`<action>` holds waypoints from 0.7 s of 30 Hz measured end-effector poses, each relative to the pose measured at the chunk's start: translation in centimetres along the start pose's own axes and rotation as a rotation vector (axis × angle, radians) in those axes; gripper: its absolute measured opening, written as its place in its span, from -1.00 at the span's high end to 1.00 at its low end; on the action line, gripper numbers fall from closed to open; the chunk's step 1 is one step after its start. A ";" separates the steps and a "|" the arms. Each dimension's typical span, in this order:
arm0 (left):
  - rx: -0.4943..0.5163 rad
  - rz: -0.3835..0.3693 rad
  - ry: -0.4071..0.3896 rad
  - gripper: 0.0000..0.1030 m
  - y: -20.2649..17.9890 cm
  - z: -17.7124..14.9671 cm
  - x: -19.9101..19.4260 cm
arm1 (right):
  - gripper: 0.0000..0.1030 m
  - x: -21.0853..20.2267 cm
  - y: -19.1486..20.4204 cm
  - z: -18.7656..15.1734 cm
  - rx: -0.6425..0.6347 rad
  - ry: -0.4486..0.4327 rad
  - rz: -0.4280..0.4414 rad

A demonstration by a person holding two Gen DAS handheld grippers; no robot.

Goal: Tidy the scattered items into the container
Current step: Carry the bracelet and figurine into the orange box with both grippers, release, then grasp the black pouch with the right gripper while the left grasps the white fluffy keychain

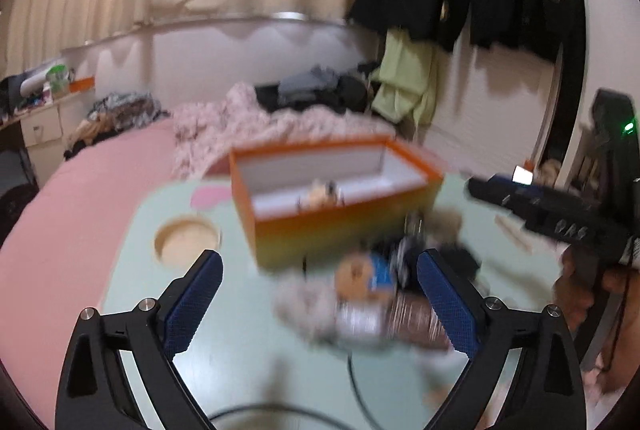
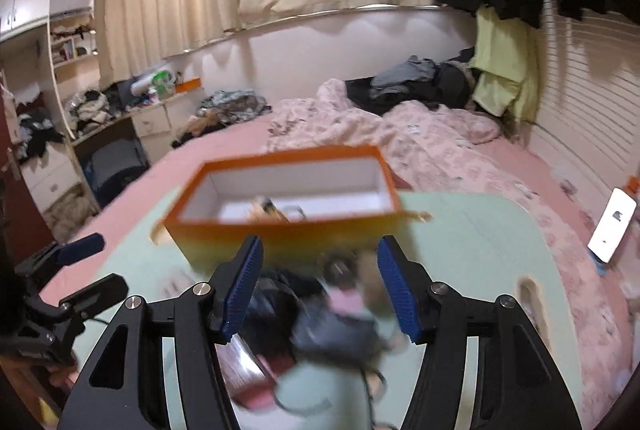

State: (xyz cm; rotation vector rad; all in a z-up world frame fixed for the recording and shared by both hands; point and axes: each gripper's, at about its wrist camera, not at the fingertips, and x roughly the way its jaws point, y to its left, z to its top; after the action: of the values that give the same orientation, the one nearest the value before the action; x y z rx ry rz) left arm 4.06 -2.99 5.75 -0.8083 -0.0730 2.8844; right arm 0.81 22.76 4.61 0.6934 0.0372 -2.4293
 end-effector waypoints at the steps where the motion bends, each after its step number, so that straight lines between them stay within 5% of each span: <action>1: -0.010 0.001 0.014 -0.90 0.2 -0.5 0.2 | -0.17 -0.2 -0.3 -0.7 -0.002 0.006 -0.016; 7: -0.171 -0.010 0.042 -0.90 2.0 -2.3 1.5 | -0.17 -1.0 -4.0 -3.6 0.131 -0.007 -0.025; 11: -0.145 -0.004 0.037 -0.90 1.6 -2.4 1.5 | -0.17 -0.2 -4.7 -4.4 0.143 0.035 -0.058; 21: -0.128 -0.001 0.053 -0.90 1.3 -2.6 1.8 | -0.18 2.5 -1.6 -3.8 0.050 0.134 0.045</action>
State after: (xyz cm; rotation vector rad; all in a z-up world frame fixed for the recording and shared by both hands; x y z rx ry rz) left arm 3.74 -4.02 2.48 -0.9056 -0.2545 2.8795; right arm -0.01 23.41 -0.08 0.8700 0.0144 -2.3443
